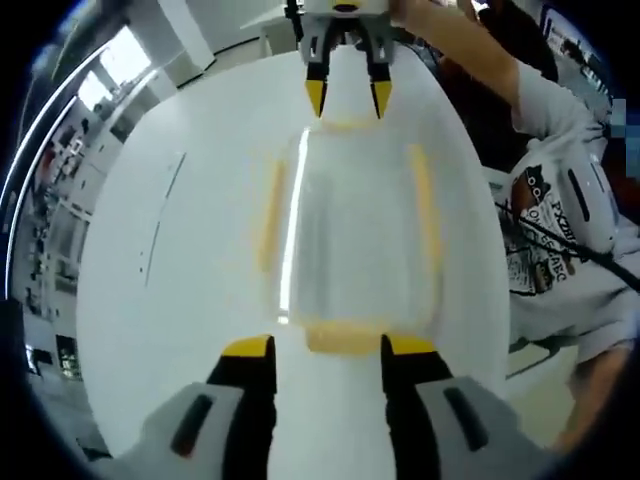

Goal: Snap each plastic latch of the storage box into its locked position after aligning the lid with the box until every specified latch is closed and the lid sits flush.

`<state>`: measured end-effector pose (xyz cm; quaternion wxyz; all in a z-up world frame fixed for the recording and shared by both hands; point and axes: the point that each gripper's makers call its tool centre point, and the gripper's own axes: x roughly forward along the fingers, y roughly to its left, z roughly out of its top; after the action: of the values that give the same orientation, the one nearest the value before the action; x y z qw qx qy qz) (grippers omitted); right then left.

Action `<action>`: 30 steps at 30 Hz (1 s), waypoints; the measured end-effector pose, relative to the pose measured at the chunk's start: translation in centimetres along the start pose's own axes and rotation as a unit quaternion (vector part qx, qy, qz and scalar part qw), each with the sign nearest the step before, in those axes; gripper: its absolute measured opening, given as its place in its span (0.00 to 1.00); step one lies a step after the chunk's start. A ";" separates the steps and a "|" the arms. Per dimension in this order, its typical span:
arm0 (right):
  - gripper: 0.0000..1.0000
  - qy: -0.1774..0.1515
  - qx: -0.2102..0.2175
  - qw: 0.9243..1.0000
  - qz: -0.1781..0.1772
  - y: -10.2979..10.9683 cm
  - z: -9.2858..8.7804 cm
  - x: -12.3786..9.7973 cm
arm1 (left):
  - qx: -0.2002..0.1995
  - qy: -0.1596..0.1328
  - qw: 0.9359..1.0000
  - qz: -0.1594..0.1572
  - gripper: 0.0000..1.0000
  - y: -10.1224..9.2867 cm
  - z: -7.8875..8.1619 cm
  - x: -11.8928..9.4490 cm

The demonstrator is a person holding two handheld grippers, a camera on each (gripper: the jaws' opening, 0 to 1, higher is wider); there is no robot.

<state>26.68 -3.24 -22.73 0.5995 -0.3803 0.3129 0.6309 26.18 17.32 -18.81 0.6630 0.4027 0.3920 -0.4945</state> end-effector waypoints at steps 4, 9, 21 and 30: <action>0.36 -0.020 -0.002 1.000 -0.011 -0.3 -0.1 -0.3 | 0.012 -0.026 0.999 -0.015 0.34 -0.4 3.1 0.6; 0.35 -0.040 -0.002 0.999 -0.015 -0.1 -0.1 -0.6 | 0.041 -0.013 0.998 -0.037 0.28 -1.5 5.5 2.0; 0.25 -0.105 -0.006 0.994 -0.035 -0.5 1.1 -0.3 | 0.054 0.047 0.996 -0.050 0.17 -2.6 7.2 4.9; 0.13 -0.162 0.006 0.986 -0.039 -1.6 1.1 0.3 | 0.055 0.080 0.992 -0.077 0.13 -2.8 7.2 5.4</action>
<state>28.10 -1.99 -22.31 0.6688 -0.2815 0.1998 0.6585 25.41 8.34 -21.57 0.5667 0.4454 0.4456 -0.5309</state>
